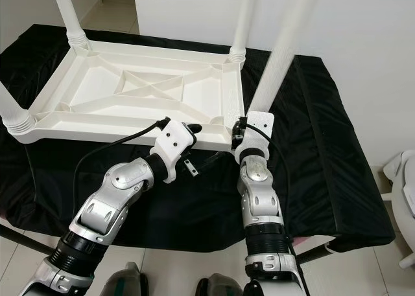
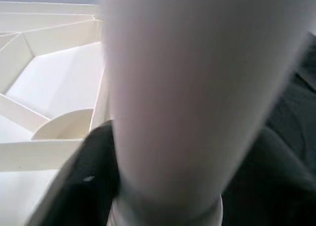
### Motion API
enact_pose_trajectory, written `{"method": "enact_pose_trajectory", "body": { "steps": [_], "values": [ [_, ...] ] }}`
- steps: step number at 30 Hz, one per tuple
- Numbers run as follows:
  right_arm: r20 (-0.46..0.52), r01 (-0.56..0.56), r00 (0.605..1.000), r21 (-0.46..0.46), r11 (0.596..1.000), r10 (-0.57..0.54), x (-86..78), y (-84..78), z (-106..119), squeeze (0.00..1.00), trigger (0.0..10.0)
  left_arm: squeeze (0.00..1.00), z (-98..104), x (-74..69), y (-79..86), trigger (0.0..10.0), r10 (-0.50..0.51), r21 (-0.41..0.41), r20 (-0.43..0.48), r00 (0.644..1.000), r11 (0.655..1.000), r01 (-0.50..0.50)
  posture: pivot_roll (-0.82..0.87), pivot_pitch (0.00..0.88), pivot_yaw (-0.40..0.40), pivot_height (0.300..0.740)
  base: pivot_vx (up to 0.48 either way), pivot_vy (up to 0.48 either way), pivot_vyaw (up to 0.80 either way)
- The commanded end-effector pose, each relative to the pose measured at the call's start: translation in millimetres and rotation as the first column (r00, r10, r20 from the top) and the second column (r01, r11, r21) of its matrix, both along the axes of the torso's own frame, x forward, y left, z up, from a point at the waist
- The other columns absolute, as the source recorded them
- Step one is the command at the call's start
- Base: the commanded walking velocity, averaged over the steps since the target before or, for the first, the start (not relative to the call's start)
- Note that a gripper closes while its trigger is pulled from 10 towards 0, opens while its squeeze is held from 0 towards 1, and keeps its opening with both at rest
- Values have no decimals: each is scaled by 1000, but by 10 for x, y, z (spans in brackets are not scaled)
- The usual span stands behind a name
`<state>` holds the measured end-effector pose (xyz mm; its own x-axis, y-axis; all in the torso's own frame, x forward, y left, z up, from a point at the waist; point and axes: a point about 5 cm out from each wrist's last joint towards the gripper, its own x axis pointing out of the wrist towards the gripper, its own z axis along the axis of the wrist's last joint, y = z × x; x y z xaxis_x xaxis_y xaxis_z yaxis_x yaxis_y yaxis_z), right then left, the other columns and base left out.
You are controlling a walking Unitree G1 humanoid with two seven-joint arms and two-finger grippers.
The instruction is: Building children table
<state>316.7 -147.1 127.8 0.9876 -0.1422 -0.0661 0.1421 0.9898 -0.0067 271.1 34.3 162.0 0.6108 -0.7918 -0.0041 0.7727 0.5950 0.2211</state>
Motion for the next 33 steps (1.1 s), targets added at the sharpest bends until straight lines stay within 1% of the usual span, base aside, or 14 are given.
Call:
{"method": "enact_pose_trajectory", "body": {
  "steps": [1, 4, 7, 8, 9, 13, 14, 16, 20, 22, 24, 31, 32, 33],
  "values": [
    [-16, -27, 1000, 25, 999, 27, -7, -37, -40, 1000, 10000, 0, -7, 8, -11, 10000, 9, -5, -4, 1000, 1000, -9, -24, 0, -66, 740, 0, 0, 0],
    [-2, -50, 999, 29, 998, 50, 5, -45, -14, 1000, 10000, 0, -8, 6, -9, 10000, 9, -5, -4, 1000, 1000, -10, -24, 0, -66, 740, 0, 0, 0],
    [19, -224, 975, 38, 974, 223, 81, -69, 32, 1000, 10000, 0, -5, 10, -8, 10000, 11, -6, -3, 1000, 1000, -11, -21, 0, -68, 740, 0, 0, 0],
    [19, -224, 975, 38, 974, 223, 81, -69, 32, 1000, 10000, 0, -5, 10, -8, 10000, 11, -6, -3, 1000, 1000, -11, -21, 0, -68, 740, 0, 0, 0],
    [22, -299, 954, 26, 954, 298, 110, -91, 37, 0, 10000, 0, -5, 12, -8, 10000, 11, -5, -3, 1000, 1000, -11, -22, 0, -66, 740, 0, 0, 0],
    [22, -426, 904, -15, 905, 426, 142, -143, 46, 0, 10000, 0, -8, 10, -5, 10000, 9, -3, -2, 1000, 1000, -9, -20, 0, -65, 740, 0, 0, 0],
    [-6, -540, 841, -55, 840, 540, 170, -226, 23, 0, 10000, 0, -9, 10, 4, 10000, 9, 0, -1, 1000, 1000, -9, -17, 0, -64, 740, 0, 0, 0],
    [-6, -540, 841, -55, 840, 540, 170, -226, 23, 0, 10000, 0, -9, 10, 4, 10000, 9, 0, -1, 1000, 1000, -9, -17, 0, -64, 740, 0, 0, 0],
    [-33, -603, 798, -80, 794, 602, 189, -278, -3, 0, 10000, 0, -5, 17, 5, 10000, 9, 1, 1, 1000, 1000, -9, -16, 0, -64, 740, 0, 0, 0],
    [-57, -663, 748, -87, 743, 661, 199, -296, -33, 0, 10000, 0, 6, 22, 0, 10000, 7, 1, 6, 1000, 1000, -7, -15, 0, -64, 740, 0, 0, 0],
    [-76, -690, 724, -83, 719, 685, 215, -311, -55, 0, 10000, 0, 10, 29, 0, 10000, 7, 1, 8, 1000, 1000, -7, -12, 0, -62, 740, 0, 0, 0],
    [-108, -738, 674, -99, 667, 731, 289, -351, -79, 0, 9804, 0, 18, 36, 7, 10000, 8, 3, 13, 1000, 1000, -8, -6, 0, -63, 740, 0, 0, 0],
    [-113, -742, 671, -109, 662, 733, 304, -359, -78, 0, 8039, 0, 16, 32, 8, 10000, 8, 4, 13, 1000, 1000, -8, -6, 0, -63, 740, 0, 0, 0],
    [-116, -743, 669, -117, 659, 734, 313, -364, -77, 0, 8039, 0, 14, 30, 8, 10000, 8, 5, 14, 1000, 1000, -8, -6, 0, -63, 740, 0, 0, 0]
  ]
}}
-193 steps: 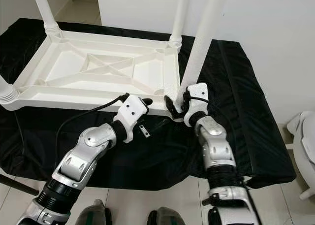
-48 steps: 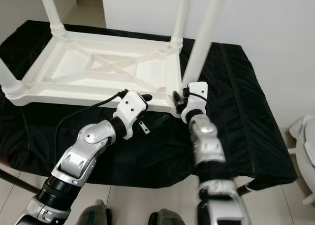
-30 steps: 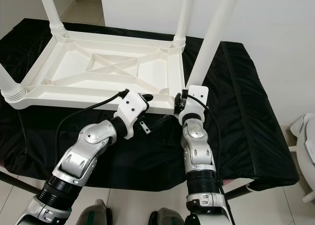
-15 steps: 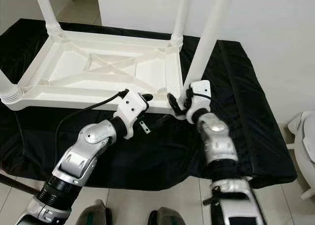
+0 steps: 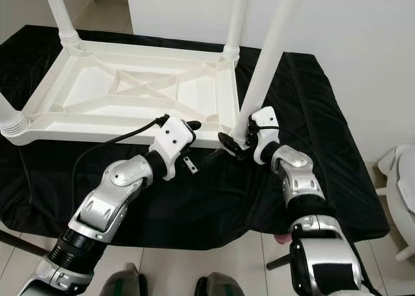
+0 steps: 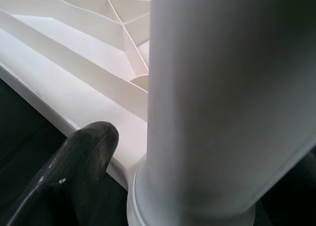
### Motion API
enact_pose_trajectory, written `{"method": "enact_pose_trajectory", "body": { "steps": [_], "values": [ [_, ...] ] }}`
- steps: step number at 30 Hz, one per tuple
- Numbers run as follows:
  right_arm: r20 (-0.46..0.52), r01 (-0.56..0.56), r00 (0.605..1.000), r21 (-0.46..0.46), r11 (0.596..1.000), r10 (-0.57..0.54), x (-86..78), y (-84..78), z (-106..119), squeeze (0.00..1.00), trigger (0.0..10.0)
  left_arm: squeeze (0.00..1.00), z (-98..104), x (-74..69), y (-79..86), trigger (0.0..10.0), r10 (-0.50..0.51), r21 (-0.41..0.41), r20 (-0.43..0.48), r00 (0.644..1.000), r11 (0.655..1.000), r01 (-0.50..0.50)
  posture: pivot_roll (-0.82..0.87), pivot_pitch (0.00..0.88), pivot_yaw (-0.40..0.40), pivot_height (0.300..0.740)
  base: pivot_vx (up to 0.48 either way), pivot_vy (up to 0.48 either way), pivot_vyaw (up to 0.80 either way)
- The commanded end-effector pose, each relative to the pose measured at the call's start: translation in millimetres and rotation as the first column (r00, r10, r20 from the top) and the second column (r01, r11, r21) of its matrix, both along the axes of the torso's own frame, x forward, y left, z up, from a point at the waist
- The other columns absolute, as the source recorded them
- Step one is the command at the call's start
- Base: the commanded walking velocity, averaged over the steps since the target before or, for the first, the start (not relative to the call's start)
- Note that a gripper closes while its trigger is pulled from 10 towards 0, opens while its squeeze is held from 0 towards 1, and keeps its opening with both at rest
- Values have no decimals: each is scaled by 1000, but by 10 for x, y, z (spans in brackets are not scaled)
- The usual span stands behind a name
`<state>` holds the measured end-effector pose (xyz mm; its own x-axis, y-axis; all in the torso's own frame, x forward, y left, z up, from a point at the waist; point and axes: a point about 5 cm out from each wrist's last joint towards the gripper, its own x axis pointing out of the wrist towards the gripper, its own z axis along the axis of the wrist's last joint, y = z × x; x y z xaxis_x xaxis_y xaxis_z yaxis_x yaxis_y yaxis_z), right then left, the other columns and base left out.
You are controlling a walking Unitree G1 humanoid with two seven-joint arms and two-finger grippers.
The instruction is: Building children table
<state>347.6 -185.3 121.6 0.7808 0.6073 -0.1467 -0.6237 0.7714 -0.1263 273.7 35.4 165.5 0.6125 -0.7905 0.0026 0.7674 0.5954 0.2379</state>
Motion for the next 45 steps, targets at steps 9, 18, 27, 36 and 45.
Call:
{"method": "enact_pose_trajectory", "body": {
  "steps": [9, 18, 27, 36, 45],
  "values": [
    [28, -38, 999, -9, 999, 38, 61, 9, 66, 0, 6510, 0, -22, -1, -7, 10000, 6, -2, -8, 1000, 1000, -6, -6, 0, -58, 740, 0, 0, 0],
    [30, -74, 997, -20, 997, 75, 36, -8, 11, 0, 0, 0, -26, -16, -14, 10000, 2, -6, -13, 1000, 1000, -2, -10, 0, -56, 740, 0, 0, 0],
    [22, 17, 1000, -14, 1000, -16, 34, -53, -46, 0, 10000, 0, -28, -21, -12, 10000, 5, -8, -15, 1000, 1000, -5, -7, 0, -63, 740, 0, 0, 0],
    [34, 300, 953, -3, 954, -300, 40, 65, -100, 0, 10000, 0, -41, -46, 4, 10000, 15, -13, -24, 1000, 1000, -16, -14, 5, -61, 740, 0, 0, 0],
    [32, 699, 712, 68, 712, -701, -119, 151, -106, 0, 10000, 0, -32, -34, -21, 10000, 2, -15, -26, 1000, 1000, -2, -27, 8, -56, 740, 0, 0, 0]
  ]
}}
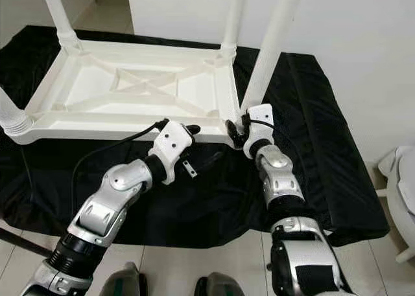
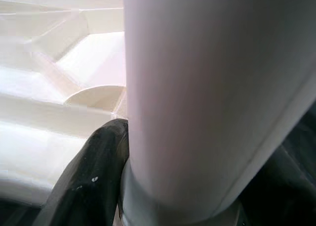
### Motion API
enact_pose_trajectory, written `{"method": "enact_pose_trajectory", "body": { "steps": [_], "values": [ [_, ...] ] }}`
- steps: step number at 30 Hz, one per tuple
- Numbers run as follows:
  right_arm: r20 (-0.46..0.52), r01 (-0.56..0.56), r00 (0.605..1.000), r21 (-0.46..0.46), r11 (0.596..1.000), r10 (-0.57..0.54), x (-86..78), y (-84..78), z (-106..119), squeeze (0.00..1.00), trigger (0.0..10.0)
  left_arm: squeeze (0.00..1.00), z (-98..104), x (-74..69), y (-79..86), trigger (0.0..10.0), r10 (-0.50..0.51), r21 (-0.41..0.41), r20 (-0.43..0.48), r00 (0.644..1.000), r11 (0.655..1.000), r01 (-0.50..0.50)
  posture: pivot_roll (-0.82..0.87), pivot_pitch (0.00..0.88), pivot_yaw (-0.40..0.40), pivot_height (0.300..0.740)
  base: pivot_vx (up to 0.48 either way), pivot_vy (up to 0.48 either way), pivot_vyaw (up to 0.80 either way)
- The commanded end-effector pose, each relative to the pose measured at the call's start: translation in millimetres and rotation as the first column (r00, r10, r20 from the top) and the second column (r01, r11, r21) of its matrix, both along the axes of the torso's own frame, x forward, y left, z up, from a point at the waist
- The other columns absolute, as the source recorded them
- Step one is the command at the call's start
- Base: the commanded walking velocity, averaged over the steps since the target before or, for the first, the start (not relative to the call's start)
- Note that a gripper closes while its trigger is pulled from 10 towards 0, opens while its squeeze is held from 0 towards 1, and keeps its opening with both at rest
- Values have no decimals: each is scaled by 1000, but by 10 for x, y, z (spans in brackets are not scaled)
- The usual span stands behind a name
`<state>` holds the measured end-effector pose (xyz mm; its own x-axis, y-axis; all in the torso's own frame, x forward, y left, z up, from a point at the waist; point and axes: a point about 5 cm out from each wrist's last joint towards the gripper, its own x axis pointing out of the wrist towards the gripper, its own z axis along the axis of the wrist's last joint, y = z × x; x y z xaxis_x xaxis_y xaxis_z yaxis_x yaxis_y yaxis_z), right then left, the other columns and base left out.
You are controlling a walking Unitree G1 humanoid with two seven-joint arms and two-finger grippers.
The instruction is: Building children table
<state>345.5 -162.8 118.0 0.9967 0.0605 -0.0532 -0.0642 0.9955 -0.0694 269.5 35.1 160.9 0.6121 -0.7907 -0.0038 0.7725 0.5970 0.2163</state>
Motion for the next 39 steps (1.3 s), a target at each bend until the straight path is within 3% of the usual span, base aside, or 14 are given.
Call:
{"method": "enact_pose_trajectory", "body": {
  "steps": [1, 4, 6, 13, 14, 15, 22, 24, 27, 32, 33, 34, 35, 39],
  "values": [
    [-25, 170, 985, -26, 985, -170, -98, -75, -71, 0, 10000, 0, 13, 8, -19, 10000, 2, -6, -4, 1000, 1000, -2, -27, 8, -56, 740, 0, 0, 0],
    [-5, 272, 962, -3, 962, -272, -207, -21, -48, 0, 10000, 0, 17, 10, -23, 10000, 0, -8, -4, 1000, 1000, 0, -26, 8, -55, 740, 0, 0, 0],
    [9, 247, 969, 15, 969, -248, -277, 158, -29, 0, 10000, 0, 17, 11, -22, 10000, -1, -7, -4, 1000, 1000, 1, -26, 9, -55, 740, 0, 0, 0],
    [2, 237, 972, 15, 971, -237, -276, 164, 21, 0, 10000, 0, 15, -1, -31, 10000, -4, -9, -5, 1000, 1000, 4, -29, 9, -58, 740, 0, 0, 0],
    [8, 222, 975, 24, 975, -222, -266, 144, 30, 337, 10000, 0, 15, 1, -31, 10000, -3, -9, -5, 1000, 1000, 3, -27, 8, -61, 740, 0, 0, 0],
    [14, 205, 979, 39, 978, -205, -262, 133, 49, 1000, 10000, 0, 20, 5, -28, 10000, 1, -11, -4, 1000, 1000, -1, -24, 9, -63, 740, 0, 0, 0],
    [24, 107, 994, 81, 991, -110, -196, 99, 108, 1000, 10000, 0, 23, 12, -25, 10000, 6, -13, -2, 1000, 1000, -6, -25, 5, -64, 740, 0, 0, 0],
    [35, -1, 999, 80, 997, -2, -129, 52, 154, 1000, 10000, 0, 24, 15, -26, 10000, 6, -13, -1, 1000, 1000, -6, -25, 2, -65, 740, 0, 0, 0],
    [35, -1, 999, 80, 997, -2, -129, 52, 154, 1000, 10000, 0, 24, 15, -26, 10000, 6, -13, -1, 1000, 1000, -6, -25, 2, -65, 740, 0, 0, 0],
    [35, -167, 986, 42, 985, 165, -67, -41, 190, 1000, 10000, 0, 37, 30, -16, 10000, 10, -12, 5, 1000, 1000, -10, -19, 0, -66, 740, 0, 0, 0],
    [23, -249, 968, 8, 969, 249, -62, -54, 176, 549, 10000, 0, 40, 33, -11, 10000, 12, -12, 7, 1000, 1000, -11, -18, 0, -65, 740, 0, 0, 0],
    [23, -249, 968, 8, 969, 249, -62, -54, 176, 549, 10000, 0, 40, 33, -11, 10000, 12, -12, 7, 1000, 1000, -11, -18, 0, -65, 740, 0, 0, 0],
    [9, -321, 947, -28, 947, 322, -58, -66, 155, 0, 10000, 0, 42, 35, -6, 10000, 12, -10, 8, 1000, 1000, -12, -17, 0, -62, 740, 0, 0, 0],
    [-12, -417, 909, -74, 906, 417, -47, -88, 130, 0, 10000, 0, 45, 41, 1, 10000, 13, -7, 11, 1000, 1000, -13, -14, 0, -59, 740, 0, 0, 0]
  ]
}}
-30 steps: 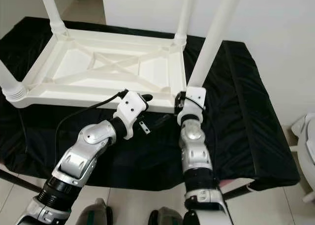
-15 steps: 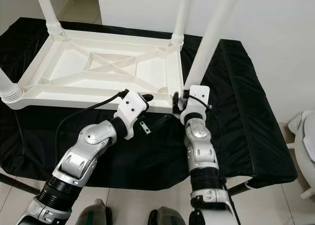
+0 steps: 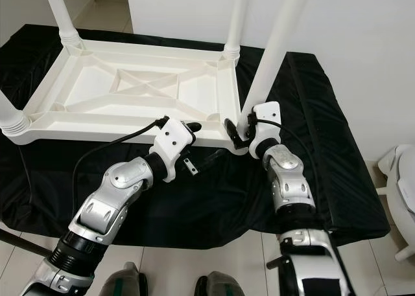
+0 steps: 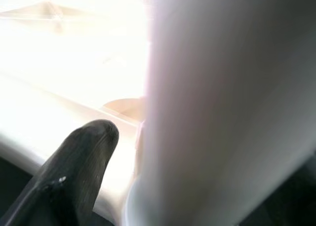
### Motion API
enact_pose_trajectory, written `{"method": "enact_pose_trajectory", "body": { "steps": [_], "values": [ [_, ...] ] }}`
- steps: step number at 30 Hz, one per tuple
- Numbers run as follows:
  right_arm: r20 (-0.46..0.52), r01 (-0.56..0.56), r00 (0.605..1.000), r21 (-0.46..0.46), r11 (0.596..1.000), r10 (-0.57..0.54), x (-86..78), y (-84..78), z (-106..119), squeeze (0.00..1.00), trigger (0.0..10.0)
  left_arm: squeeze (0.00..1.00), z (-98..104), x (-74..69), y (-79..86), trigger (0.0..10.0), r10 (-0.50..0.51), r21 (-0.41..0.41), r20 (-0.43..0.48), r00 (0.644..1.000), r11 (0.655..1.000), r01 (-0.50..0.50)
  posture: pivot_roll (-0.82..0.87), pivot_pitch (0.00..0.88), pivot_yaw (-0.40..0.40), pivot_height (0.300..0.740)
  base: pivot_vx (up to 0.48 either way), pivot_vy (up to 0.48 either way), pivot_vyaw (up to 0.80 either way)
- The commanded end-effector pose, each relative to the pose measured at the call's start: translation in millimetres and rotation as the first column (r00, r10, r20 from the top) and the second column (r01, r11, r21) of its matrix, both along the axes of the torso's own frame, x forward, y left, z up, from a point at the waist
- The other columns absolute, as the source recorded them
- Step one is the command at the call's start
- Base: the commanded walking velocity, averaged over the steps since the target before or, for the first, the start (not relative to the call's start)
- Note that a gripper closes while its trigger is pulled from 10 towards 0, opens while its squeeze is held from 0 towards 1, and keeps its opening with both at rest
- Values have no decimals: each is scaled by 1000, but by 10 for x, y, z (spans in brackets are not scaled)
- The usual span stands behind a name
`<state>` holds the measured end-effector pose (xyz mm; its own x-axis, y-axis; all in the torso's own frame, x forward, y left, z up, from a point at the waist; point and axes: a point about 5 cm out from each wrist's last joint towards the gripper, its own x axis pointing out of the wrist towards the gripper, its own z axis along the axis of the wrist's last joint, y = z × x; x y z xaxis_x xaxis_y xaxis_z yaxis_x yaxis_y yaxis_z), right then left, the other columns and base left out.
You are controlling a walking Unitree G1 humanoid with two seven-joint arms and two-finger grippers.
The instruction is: Building children table
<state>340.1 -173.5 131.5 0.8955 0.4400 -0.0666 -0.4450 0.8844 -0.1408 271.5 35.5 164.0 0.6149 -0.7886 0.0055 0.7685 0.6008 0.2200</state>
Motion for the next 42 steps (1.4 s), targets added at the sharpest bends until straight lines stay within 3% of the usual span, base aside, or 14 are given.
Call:
{"method": "enact_pose_trajectory", "body": {
  "steps": [1, 7, 11, 12, 14, 15, 16, 17, 33, 34, 35, 37, 39, 42],
  "values": [
    [-11, -72, 997, -15, 997, 71, 14, 13, -7, 0, 10000, 0, 20, 25, 2, 10000, 10, -2, 5, 1000, 1000, -10, -13, 0, -59, 740, 0, 0, 0],
    [-20, -122, 992, -22, 992, 122, 20, 6, -1, 0, 10000, 0, 24, 30, 8, 10000, 10, 0, 8, 1000, 1000, -10, -10, 0, -57, 740, 0, 0, 0],
    [-29, -256, 966, -28, 966, 255, 44, -26, 39, 0, 10000, 0, 34, 36, 17, 10000, 8, 4, 13, 1000, 1000, -8, -5, 0, -50, 740, 0, 0, 0],
    [-28, -280, 960, -20, 960, 280, 58, -37, 60, 0, 8157, 0, 36, 36, 18, 10000, 6, 5, 13, 1000, 1000, -7, -4, 0, -48, 740, 0, 0, 0],
    [-26, -293, 956, -13, 956, 292, 67, -44, 73, 0, 8157, 0, 37, 35, 18, 10000, 6, 5, 14, 1000, 1000, -6, -4, 0, -48, 740, 0, 0, 0],
    [-26, -301, 953, -11, 954, 301, 77, -53, 79, 0, 3255, 0, 37, 34, 20, 10000, 6, 6, 14, 1000, 1000, -6, -3, 0, -48, 740, 0, 0, 0],
    [-26, -301, 953, -11, 954, 301, 77, -53, 79, 0, 3255, 0, 37, 34, 20, 10000, 6, 6, 14, 1000, 1000, -6, -3, 0, -48, 740, 0, 0, 0],
    [-31, -310, 950, -8, 951, 310, 84, -66, 72, 0, 0, 0, 37, 31, 21, 10000, 5, 7, 14, 1000, 1000, -5, -2, 0, -48, 740, 0, 0, 0],
    [-108, -350, 931, 8, 937, 349, -8, -139, -115, 0, 0, 0, 21, -2, 5, 10000, -6, 9, 7, 1000, 1000, 6, -6, 0, -46, 740, 0, 0, 0],
    [-92, -281, 956, 1, 960, 279, 22, -148, -117, 0, 10000, 0, 19, -5, -2, 10000, -8, 9, 7, 1000, 1000, 8, -7, 0, -51, 740, 0, 0, 0],
    [-92, -281, 956, 1, 960, 279, 22, -148, -117, 0, 10000, 0, 19, -5, -2, 10000, -8, 9, 7, 1000, 1000, 8, -7, 0, -51, 740, 0, 0, 0],
    [-63, -135, 989, 0, 991, 135, 79, -170, -110, 0, 10000, 0, 13, -12, -13, 10000, -11, 9, 6, 1000, 1000, 11, -7, 0, -54, 740, 0, 0, 0],
    [-48, -54, 997, -3, 999, 53, 104, -181, -106, 0, 10000, 0, 9, -18, -18, 10000, -14, 8, 5, 1000, 1000, 14, -6, 0, -56, 740, 0, 0, 0],
    [-32, 5, 999, -3, 1000, -5, 110, -176, -98, 0, 10000, 0, 5, -26, -22, 10000, -16, 9, 4, 1000, 1000, 16, -8, 0, -58, 740, 0, 0, 0]
  ]
}}
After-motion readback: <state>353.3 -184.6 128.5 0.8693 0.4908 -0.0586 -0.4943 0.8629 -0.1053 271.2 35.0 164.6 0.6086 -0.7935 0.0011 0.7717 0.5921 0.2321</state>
